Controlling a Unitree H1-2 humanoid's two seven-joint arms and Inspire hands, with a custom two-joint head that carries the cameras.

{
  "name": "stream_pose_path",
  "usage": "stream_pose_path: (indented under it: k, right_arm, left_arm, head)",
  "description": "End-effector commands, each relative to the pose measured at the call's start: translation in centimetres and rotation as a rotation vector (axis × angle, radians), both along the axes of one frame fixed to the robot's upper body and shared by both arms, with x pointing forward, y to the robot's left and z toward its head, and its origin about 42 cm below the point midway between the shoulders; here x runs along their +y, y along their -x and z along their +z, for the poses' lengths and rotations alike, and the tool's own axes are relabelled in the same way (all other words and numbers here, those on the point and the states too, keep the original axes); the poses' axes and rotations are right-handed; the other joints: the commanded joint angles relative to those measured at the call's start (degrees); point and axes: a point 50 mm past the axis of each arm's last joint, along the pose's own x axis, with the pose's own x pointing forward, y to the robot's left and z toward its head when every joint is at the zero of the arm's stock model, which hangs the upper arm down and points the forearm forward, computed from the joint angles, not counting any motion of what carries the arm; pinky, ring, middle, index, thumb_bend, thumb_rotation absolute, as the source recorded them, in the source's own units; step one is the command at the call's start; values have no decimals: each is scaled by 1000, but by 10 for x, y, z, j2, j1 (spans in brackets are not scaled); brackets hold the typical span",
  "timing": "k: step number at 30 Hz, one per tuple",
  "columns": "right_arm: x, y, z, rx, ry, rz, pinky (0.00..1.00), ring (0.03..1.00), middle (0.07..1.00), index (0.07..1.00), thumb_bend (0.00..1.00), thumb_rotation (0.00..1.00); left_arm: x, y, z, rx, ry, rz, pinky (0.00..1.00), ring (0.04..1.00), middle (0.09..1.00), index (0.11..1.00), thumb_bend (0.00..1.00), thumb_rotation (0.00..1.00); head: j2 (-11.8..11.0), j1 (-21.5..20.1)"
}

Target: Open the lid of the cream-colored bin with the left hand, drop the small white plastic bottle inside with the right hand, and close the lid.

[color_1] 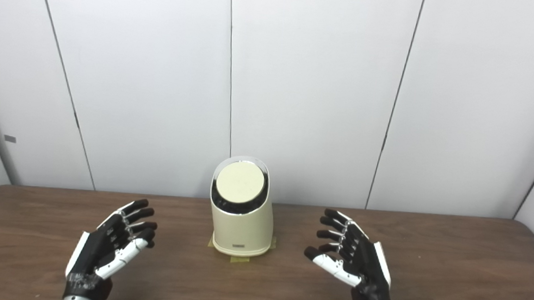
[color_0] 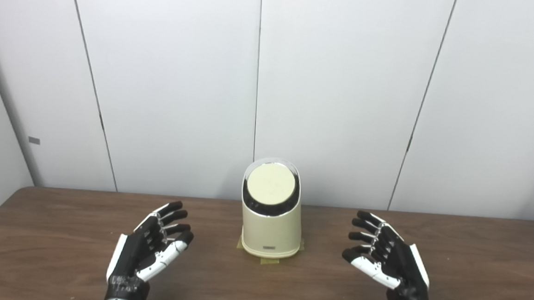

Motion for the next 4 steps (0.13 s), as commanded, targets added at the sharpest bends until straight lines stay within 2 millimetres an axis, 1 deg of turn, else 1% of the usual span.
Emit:
stream_pose_path:
  k: [1,4]
  right_arm:
    - [0,-5,19,-93,-13,-3,544,683,759,773,854,317]
    - [0,-3,20,-98,-13,-9,534,677,758,764,830,297]
  left_arm:
    - [-2,-8,15,-63,-4,-8,532,687,765,805,658,228]
    - [-2,-9,14,-63,-15,-11,528,686,766,794,657,218]
  head:
    - [2,0]
    - [2,0]
